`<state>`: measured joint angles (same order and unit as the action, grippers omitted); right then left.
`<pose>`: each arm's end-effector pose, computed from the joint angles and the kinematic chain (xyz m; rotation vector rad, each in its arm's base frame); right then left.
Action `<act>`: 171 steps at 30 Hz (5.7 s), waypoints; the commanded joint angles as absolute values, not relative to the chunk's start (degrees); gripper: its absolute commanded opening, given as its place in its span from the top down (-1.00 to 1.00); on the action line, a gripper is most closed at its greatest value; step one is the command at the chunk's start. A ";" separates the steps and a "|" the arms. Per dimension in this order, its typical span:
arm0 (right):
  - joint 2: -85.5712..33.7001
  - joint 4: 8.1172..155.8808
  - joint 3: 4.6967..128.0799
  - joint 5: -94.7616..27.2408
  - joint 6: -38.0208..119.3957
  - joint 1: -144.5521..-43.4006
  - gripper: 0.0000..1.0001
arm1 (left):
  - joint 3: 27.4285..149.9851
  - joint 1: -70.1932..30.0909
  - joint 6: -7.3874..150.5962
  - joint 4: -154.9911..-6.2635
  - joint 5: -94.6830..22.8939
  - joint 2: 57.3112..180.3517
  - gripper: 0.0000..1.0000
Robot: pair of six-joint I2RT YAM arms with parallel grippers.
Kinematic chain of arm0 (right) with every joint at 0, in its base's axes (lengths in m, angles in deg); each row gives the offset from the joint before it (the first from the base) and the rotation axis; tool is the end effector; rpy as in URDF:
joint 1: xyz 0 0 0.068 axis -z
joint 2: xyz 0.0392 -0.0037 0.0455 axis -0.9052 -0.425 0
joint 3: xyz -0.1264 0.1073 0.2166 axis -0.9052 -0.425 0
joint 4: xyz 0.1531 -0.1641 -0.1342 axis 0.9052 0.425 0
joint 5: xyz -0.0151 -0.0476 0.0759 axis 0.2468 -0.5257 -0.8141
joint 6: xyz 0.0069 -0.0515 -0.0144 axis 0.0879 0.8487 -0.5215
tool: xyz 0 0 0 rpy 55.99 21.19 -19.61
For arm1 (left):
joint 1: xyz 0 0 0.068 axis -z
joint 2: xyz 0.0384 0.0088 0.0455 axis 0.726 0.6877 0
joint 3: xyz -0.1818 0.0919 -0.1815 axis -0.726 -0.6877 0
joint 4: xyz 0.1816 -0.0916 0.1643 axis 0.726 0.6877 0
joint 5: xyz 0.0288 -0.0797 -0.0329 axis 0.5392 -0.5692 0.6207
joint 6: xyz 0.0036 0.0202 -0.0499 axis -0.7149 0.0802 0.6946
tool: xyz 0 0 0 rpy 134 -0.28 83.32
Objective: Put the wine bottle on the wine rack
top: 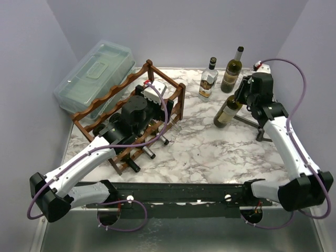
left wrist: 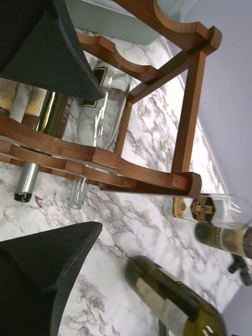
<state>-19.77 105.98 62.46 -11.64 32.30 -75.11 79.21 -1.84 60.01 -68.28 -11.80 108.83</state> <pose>0.2921 0.0439 0.3640 0.2433 2.0246 0.0185 0.1939 -0.1782 0.3774 0.4974 1.7290 -0.3111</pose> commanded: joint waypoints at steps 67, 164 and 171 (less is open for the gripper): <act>4.79 123.69 41.87 -76.21 25.83 -78.25 -0.67 | 60.52 19.94 15.10 -74.66 -24.64 104.01 1.00; 4.33 127.15 45.43 -40.87 24.18 -100.00 0.99 | 74.87 4.79 54.67 -76.05 1.66 108.49 -0.97; 4.90 127.15 45.85 -40.84 25.28 -100.00 0.99 | 79.70 -1.56 63.22 -69.45 -5.85 112.13 -0.80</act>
